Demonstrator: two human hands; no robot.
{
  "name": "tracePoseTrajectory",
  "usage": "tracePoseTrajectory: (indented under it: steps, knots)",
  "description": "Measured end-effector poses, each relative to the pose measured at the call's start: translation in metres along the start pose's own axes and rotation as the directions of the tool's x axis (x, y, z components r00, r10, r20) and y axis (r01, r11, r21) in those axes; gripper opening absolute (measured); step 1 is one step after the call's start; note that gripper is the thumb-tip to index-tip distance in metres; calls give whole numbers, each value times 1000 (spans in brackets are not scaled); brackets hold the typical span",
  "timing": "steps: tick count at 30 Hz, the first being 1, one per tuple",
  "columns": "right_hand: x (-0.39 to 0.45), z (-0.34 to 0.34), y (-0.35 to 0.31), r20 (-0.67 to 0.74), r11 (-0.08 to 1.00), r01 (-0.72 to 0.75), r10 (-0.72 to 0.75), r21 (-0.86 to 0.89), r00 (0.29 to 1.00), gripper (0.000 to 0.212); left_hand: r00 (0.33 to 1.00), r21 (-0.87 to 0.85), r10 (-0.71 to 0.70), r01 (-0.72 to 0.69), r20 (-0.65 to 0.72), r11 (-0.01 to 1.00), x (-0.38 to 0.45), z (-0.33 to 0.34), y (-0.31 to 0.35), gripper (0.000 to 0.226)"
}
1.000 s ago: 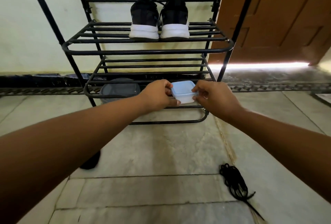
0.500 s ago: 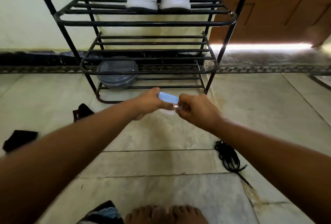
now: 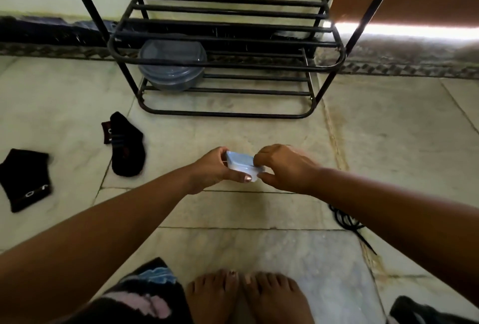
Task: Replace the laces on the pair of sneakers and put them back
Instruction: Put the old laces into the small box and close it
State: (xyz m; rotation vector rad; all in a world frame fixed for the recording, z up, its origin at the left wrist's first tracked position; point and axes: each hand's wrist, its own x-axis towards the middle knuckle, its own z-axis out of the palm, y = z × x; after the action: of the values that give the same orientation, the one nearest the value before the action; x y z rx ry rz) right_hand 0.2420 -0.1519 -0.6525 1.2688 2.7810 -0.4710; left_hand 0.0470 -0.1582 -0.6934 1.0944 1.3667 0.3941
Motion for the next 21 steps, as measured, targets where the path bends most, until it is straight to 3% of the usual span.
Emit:
tracePoseTrajectory:
  steps: [5, 10, 17, 21]
  knots:
    - [-4, 13, -8, 55, 997, -14, 10, 73, 998, 22, 999, -35, -46, 45, -11, 998, -7, 3, -18, 83]
    - [-20, 26, -22, 143, 1000, -19, 16, 23, 990, 23, 999, 113, 30, -28, -18, 993, -14, 16, -36, 89]
    - [-29, 31, -25, 190, 1000, 17, -17, 3, 982, 29, 992, 161, 117, -108, -53, 981, -24, 29, -62, 109]
    - [-40, 50, -28, 159, 995, -16, -1, 102, 987, 29, 985, 182, 138, -118, -107, 976, -31, 39, -78, 100]
